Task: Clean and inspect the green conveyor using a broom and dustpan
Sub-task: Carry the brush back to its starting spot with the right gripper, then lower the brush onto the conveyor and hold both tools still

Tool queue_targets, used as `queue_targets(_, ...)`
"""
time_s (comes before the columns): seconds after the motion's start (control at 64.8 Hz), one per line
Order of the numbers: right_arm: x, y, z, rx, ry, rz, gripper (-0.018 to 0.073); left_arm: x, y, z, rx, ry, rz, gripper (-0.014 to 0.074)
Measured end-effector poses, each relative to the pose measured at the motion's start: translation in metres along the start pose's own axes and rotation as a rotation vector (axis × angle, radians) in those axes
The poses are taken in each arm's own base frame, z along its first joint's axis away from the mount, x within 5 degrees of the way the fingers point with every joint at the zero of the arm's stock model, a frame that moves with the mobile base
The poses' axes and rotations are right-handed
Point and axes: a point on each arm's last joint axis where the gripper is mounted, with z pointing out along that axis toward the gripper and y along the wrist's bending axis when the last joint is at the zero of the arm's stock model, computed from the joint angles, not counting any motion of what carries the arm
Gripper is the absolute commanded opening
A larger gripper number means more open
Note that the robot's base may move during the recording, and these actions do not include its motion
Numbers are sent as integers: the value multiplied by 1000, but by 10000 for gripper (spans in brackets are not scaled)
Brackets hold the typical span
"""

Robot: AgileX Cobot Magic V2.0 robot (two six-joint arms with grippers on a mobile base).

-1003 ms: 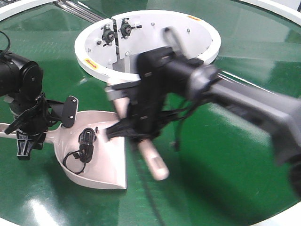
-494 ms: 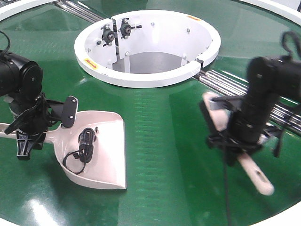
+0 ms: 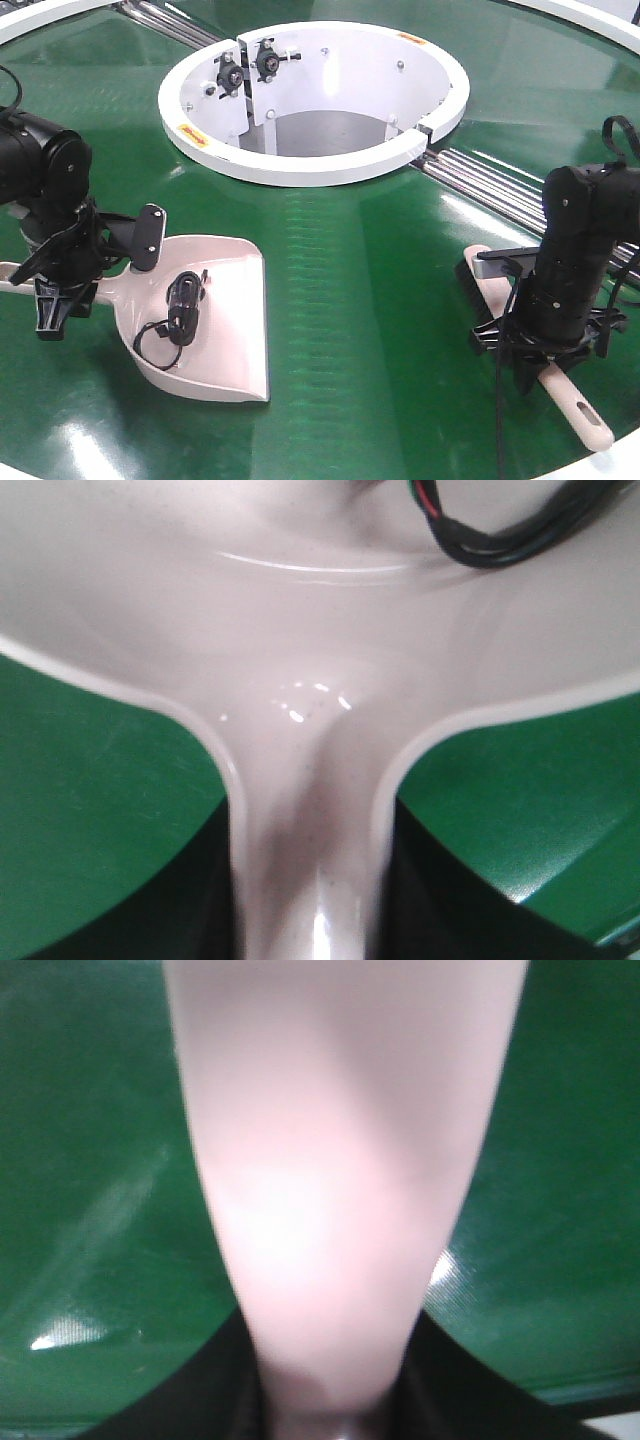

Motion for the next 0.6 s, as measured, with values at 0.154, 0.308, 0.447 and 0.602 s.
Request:
queue_targets(0.154,-2,0,3,0,5,3,22,0,0,0,0,0,0,-6)
queue_targets(0.308,-2,0,3,0,4,3,39,0,0,0,0,0,0,-6)
queue_targets(0.447,-2,0,3,0,3,4,59,0,0,0,0,0,0,-6)
queue_targets(0.602,-2,0,3,0,3,4,72,0,0,0,-1,0,0,-6)
